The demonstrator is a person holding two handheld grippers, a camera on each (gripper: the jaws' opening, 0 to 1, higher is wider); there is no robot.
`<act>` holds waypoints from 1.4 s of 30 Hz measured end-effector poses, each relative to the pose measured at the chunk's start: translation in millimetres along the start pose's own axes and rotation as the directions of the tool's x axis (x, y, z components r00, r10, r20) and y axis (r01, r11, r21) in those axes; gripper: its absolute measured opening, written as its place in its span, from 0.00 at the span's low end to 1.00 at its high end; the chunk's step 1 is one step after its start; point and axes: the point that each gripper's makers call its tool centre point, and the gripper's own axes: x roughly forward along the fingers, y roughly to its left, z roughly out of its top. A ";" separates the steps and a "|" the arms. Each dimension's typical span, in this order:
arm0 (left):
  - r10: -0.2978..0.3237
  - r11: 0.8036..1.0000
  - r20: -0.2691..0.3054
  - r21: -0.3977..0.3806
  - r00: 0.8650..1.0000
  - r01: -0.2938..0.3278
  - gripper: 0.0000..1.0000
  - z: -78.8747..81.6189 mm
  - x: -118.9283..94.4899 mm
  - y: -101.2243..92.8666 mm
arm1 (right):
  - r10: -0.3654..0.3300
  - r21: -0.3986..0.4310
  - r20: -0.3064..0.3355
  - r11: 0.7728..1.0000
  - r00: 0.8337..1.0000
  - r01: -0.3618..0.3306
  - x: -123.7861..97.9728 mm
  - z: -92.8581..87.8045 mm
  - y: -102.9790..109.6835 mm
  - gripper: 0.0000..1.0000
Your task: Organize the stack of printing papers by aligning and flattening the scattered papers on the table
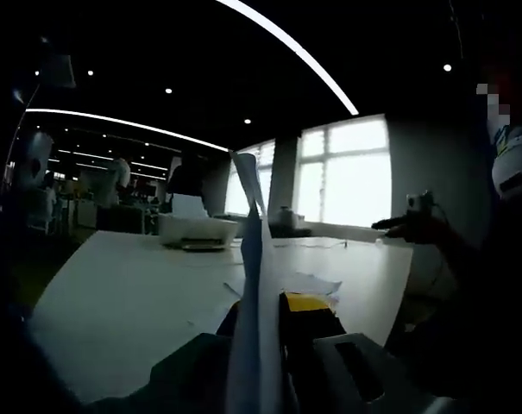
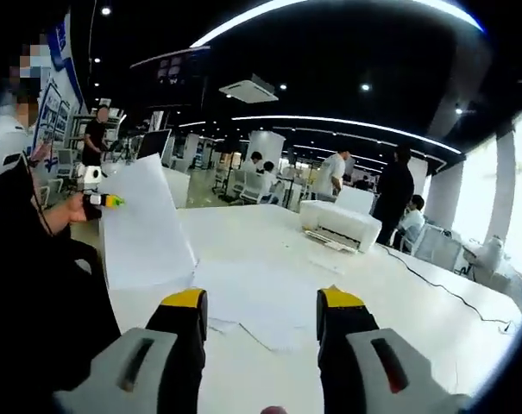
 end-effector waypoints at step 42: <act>0.010 1.000 0.013 -0.009 1.000 -0.010 0.06 -1.0 -9.8 7.5 | -0.119 0.122 -0.023 0.985 0.993 0.121 87.8 -38.7 -43.2 0.57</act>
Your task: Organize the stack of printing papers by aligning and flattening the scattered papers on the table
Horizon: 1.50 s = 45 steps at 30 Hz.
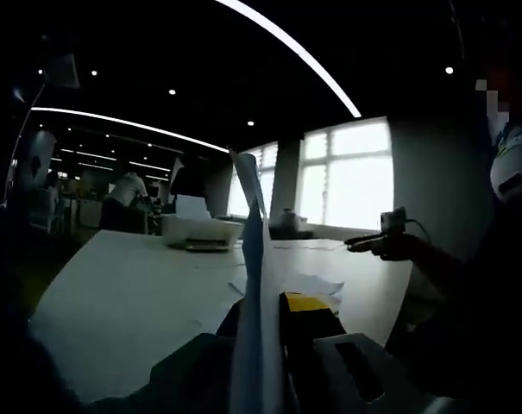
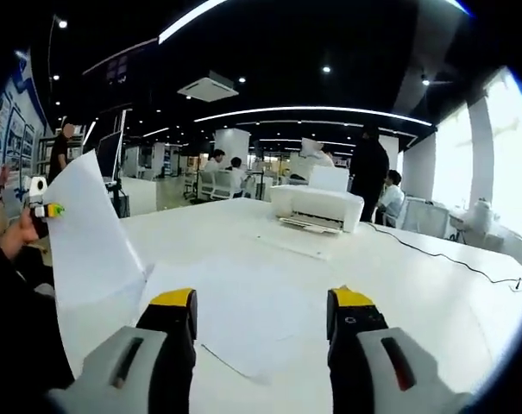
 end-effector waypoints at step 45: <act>-0.007 1.000 -0.006 0.002 1.000 0.007 0.06 2.6 7.4 0.2 | -0.010 0.040 -0.046 0.999 0.999 0.012 56.3 -31.2 -0.6 0.60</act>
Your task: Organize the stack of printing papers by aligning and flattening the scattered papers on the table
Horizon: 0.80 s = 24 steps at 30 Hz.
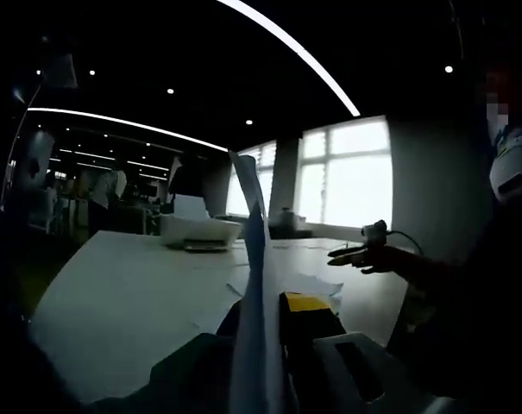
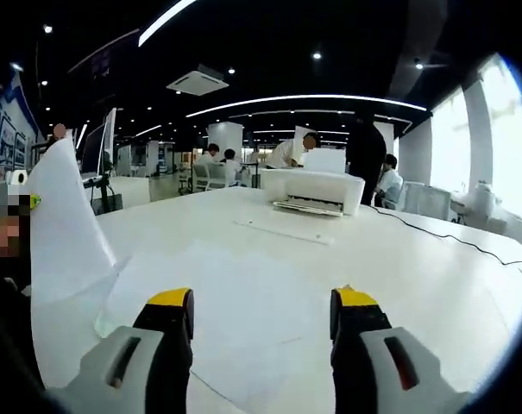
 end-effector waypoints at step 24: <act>-0.001 1.000 -0.001 -0.004 1.000 0.001 0.06 -1.1 1.4 0.7 | -0.022 0.052 -0.081 0.998 0.996 0.027 36.7 -34.4 -11.4 0.59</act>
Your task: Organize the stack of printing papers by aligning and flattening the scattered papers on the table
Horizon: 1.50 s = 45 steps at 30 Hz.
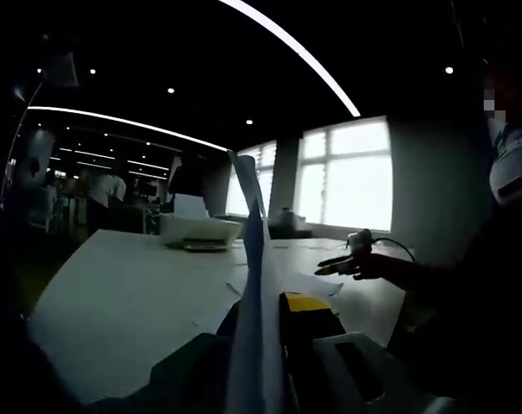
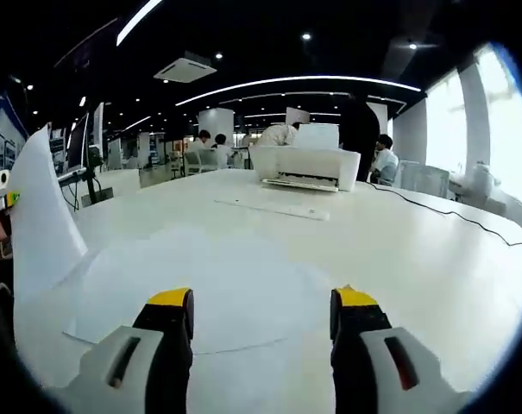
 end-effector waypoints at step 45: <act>0.002 1.000 -0.025 -0.005 1.000 -0.002 0.06 -6.7 -4.1 1.5 | -0.094 0.035 -0.030 0.995 0.995 0.095 33.8 -30.2 -39.2 0.52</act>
